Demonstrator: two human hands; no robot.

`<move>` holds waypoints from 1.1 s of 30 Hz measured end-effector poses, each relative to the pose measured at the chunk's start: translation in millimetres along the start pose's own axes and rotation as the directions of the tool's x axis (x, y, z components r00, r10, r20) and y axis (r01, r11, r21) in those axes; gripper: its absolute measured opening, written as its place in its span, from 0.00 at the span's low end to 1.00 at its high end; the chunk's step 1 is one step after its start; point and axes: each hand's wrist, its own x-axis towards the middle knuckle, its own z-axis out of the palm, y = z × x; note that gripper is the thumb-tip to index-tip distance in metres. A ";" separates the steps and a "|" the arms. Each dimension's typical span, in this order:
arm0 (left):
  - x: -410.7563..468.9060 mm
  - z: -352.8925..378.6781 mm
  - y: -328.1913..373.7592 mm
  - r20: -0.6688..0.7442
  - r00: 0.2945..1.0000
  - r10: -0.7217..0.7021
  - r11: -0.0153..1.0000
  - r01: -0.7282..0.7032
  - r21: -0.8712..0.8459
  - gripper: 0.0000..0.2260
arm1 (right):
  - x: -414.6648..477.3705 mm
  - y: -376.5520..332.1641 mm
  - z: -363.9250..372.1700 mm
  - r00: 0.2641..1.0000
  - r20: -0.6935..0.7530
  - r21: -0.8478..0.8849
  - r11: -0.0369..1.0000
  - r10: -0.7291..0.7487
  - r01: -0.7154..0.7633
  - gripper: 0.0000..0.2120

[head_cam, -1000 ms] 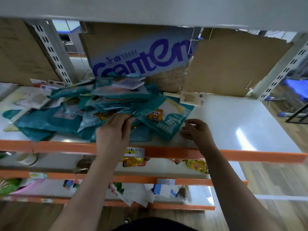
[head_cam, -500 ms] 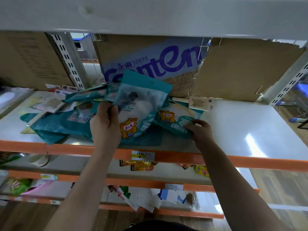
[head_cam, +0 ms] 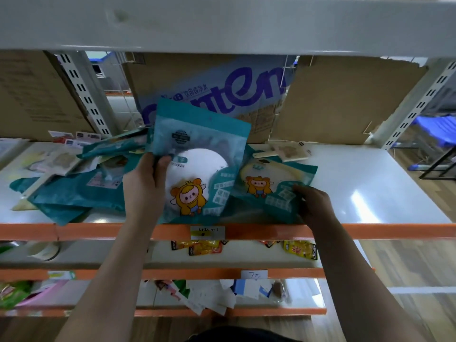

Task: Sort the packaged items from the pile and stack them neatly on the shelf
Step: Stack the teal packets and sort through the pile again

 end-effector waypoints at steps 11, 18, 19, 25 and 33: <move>-16.7 33.1 17.0 0.162 0.927 -0.337 0.874 0.372 -0.311 0.18 | -24.7 -7.9 -47.0 0.972 -0.090 -0.129 0.971 -0.215 0.203 0.06; -38.4 32.0 27.4 0.283 0.832 -0.478 0.706 0.555 -0.439 0.13 | -28.8 -10.3 -53.9 0.928 -0.103 -0.186 0.924 -0.357 0.335 0.12; -41.7 28.4 28.1 0.281 0.827 -0.487 0.695 0.562 -0.448 0.12 | -28.4 -9.8 -52.1 0.922 -0.097 -0.205 0.914 -0.375 0.350 0.13; -55.9 -8.2 18.0 0.168 0.834 -0.526 0.707 0.539 -0.459 0.10 | -34.7 -7.3 -18.6 0.882 -0.011 -0.242 0.857 -0.472 0.456 0.12; -67.1 -93.9 -54.8 -0.135 0.822 -0.553 0.798 0.476 -0.370 0.19 | -75.8 5.1 83.7 0.767 0.225 -0.233 0.731 -0.601 0.642 0.08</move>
